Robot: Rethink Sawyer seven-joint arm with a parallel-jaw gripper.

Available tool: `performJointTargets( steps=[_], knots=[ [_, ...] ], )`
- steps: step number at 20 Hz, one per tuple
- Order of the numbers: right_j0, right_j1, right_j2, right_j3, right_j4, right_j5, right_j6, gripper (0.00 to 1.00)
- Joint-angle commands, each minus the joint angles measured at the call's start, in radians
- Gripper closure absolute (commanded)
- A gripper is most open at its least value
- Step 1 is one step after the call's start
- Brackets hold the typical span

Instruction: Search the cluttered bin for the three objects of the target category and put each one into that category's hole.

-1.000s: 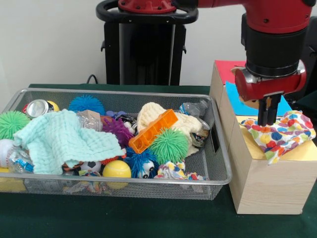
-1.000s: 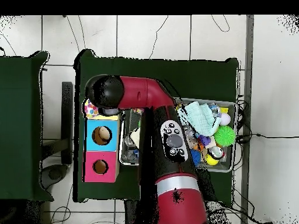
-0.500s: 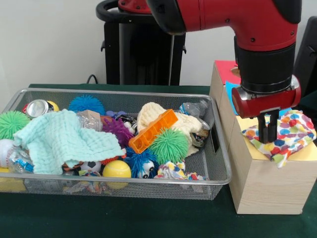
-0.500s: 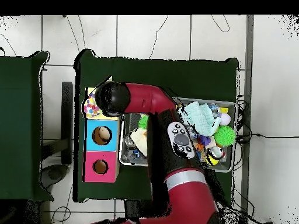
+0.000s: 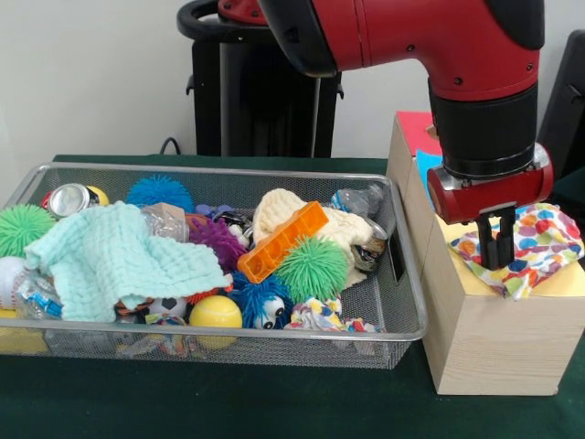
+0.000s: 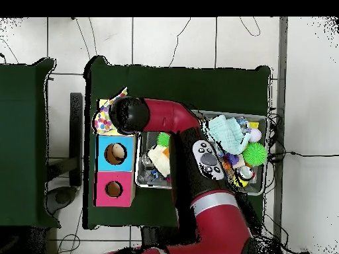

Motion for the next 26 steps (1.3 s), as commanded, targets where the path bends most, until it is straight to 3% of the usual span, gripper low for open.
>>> performJointTargets(
  steps=[1, 9, 17, 20, 26],
  knots=[
    [0.003, 0.048, 0.037, 0.071, -0.027, 0.095, 0.031, 1.0],
    [0.019, 0.057, 0.007, 0.041, -0.029, 0.273, 0.026, 1.0],
    [0.029, 0.077, 0.005, -0.015, -0.026, 0.363, 0.046, 1.0],
    [0.02, 0.088, 0.021, -0.023, -0.023, 0.316, 0.037, 1.0],
    [-0.034, 0.129, 0.112, 0.005, -0.033, -0.046, 0.006, 1.0]
  ],
)
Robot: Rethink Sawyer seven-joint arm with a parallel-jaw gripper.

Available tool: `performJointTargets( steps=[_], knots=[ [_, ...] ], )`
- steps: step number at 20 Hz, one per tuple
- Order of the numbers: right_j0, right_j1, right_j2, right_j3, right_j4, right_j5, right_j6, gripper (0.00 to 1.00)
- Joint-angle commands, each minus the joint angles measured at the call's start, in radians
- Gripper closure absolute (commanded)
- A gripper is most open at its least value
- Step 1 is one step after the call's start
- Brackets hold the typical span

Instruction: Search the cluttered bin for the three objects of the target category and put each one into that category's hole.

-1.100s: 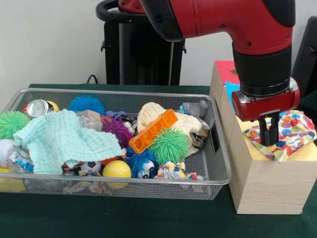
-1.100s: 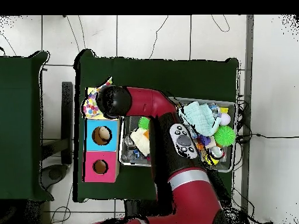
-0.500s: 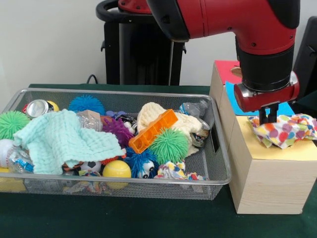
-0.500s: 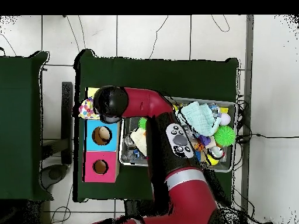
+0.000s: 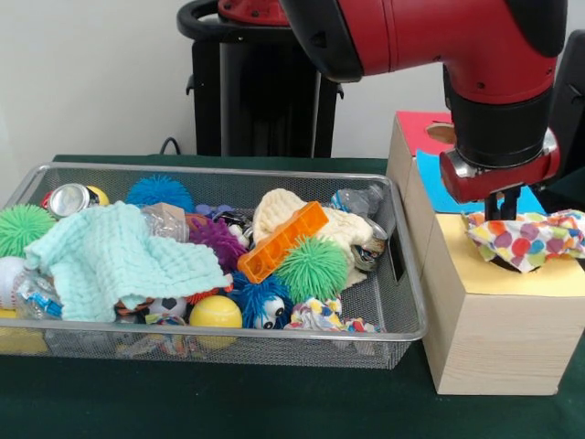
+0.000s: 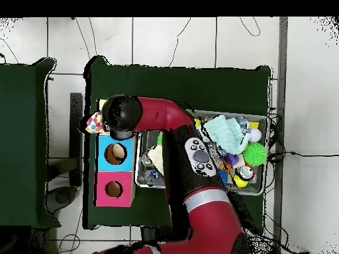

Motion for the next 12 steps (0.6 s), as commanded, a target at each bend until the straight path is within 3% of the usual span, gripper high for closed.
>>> performJointTargets(
  steps=[1, 4, 8, 12],
  knots=[
    [-0.057, 0.122, 0.105, 0.027, -0.034, -0.279, 0.006, 1.0],
    [-0.086, 0.143, 0.157, 0.033, -0.059, -0.417, -0.004, 1.0],
    [-0.114, 0.142, 0.198, 0.063, -0.086, -0.504, -0.008, 1.0],
    [-0.103, 0.146, 0.183, 0.045, -0.095, -0.461, 0.005, 1.0]
  ],
)
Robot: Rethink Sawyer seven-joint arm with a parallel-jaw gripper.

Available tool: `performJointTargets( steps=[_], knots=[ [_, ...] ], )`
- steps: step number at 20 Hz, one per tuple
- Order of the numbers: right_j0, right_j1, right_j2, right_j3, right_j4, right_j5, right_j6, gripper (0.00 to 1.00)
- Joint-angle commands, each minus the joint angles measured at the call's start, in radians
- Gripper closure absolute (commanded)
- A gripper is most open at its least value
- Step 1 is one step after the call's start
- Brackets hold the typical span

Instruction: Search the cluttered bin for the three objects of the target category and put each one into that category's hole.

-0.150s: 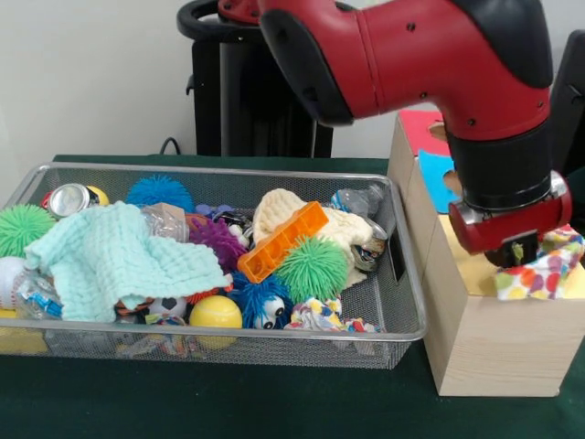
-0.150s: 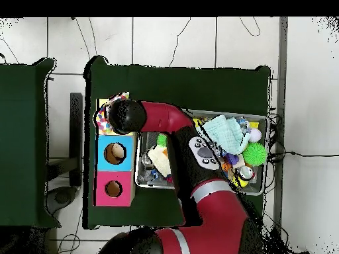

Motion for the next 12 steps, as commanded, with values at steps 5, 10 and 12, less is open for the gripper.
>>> performJointTargets(
  steps=[5, 10, 12],
  knots=[
    [0.073, 0.123, -0.109, -0.12, -0.051, 0.267, 0.052, 1.0],
    [0.101, 0.122, -0.164, -0.155, -0.067, 0.493, 0.056, 1.0],
    [0.114, 0.111, -0.191, -0.159, -0.085, 0.492, 0.074, 1.0]
  ],
)
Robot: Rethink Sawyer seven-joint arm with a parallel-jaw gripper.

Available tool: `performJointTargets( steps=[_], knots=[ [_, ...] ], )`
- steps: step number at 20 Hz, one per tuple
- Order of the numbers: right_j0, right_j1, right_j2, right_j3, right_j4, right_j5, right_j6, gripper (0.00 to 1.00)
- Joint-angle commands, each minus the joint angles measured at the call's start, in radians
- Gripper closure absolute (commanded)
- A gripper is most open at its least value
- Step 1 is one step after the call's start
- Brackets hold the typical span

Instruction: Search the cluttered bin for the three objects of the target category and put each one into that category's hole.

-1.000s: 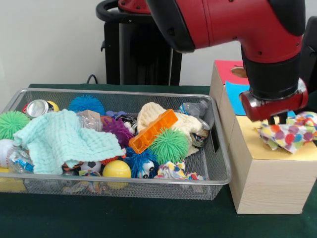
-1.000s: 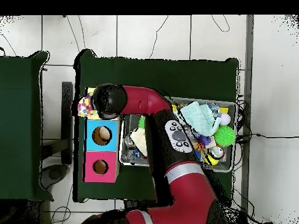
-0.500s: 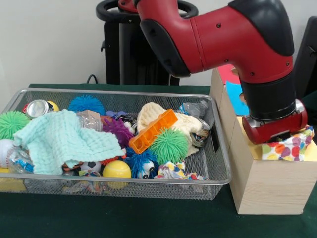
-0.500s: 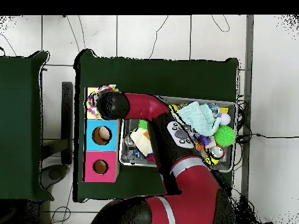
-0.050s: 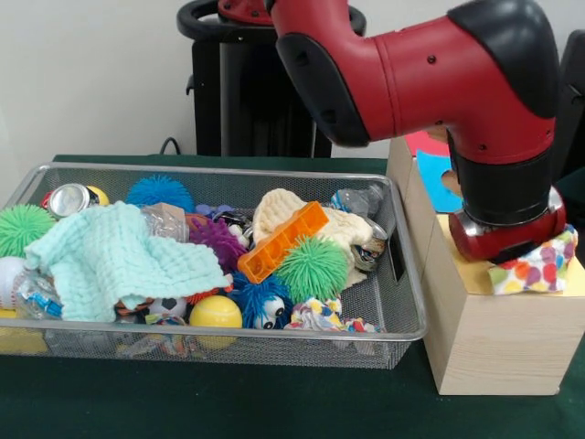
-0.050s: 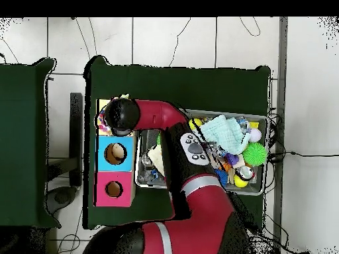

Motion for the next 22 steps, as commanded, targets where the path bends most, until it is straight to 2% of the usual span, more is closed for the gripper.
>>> performJointTargets(
  steps=[1, 3, 8, 10, 15, 18, 22],
  knots=[
    [0.037, 0.072, -0.125, -0.045, -0.083, 0.21, 0.086, 1.0],
    [0.051, 0.057, -0.148, -0.045, -0.095, 0.143, 0.123, 1.0],
    [0.094, 0.023, -0.21, -0.052, -0.098, 0.131, 0.162, 1.0],
    [0.144, 0.034, -0.243, -0.121, -0.104, 0.131, 0.191, 1.0],
    [0.196, 0.018, -0.323, -0.142, -0.11, 0.103, 0.228, 1.0],
    [0.2, 0.007, -0.338, -0.148, -0.097, 0.105, 0.22, 1.0],
    [0.178, -0.032, -0.322, -0.128, -0.061, 0.107, 0.184, 1.0]
  ],
)
